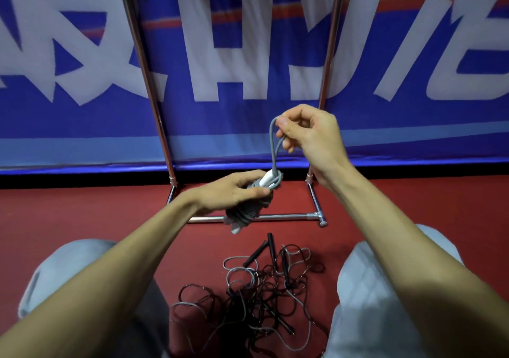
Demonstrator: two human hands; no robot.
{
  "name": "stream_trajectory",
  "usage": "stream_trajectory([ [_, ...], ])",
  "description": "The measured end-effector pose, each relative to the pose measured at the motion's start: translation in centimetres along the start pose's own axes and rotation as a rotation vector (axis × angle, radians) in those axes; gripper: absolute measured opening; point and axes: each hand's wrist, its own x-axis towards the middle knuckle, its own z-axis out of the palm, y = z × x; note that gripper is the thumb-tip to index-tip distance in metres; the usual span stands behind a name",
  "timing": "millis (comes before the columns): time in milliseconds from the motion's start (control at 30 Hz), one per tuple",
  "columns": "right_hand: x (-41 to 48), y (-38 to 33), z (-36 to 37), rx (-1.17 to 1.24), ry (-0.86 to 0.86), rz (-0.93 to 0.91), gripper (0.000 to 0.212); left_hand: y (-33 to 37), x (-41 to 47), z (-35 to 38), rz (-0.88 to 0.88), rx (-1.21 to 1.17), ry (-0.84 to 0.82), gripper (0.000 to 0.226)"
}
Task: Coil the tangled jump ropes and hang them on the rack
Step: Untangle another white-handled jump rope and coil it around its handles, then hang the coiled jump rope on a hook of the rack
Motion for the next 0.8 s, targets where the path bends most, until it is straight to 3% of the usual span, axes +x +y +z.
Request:
stream_trajectory([
  [100,1.4,-2.8,0.0,0.017,0.003,-0.055,0.013,3.0,-0.2,-1.9,-0.021,-0.015,-0.05,0.037],
  [167,2.2,-4.6,-0.1,0.008,0.01,-0.098,0.011,5.4,-0.2,-3.0,0.024,-0.051,0.032,0.043],
  [267,3.5,-7.2,-0.5,-0.02,0.051,-0.167,0.008,9.4,-0.2,-3.9,0.152,-0.243,0.315,0.022],
  [400,5.3,-10.0,-1.7,-0.062,0.123,-0.231,0.009,14.6,0.1,-4.2,0.274,-0.087,0.539,0.009],
  [600,7.5,-13.7,-3.0,-0.111,0.143,-0.29,0.011,19.5,1.1,-4.9,0.346,0.062,0.625,0.003],
  [800,11.3,-15.3,-3.8,-0.313,0.254,-0.383,0.01,22.7,2.1,-7.3,0.364,0.075,0.652,0.014],
])
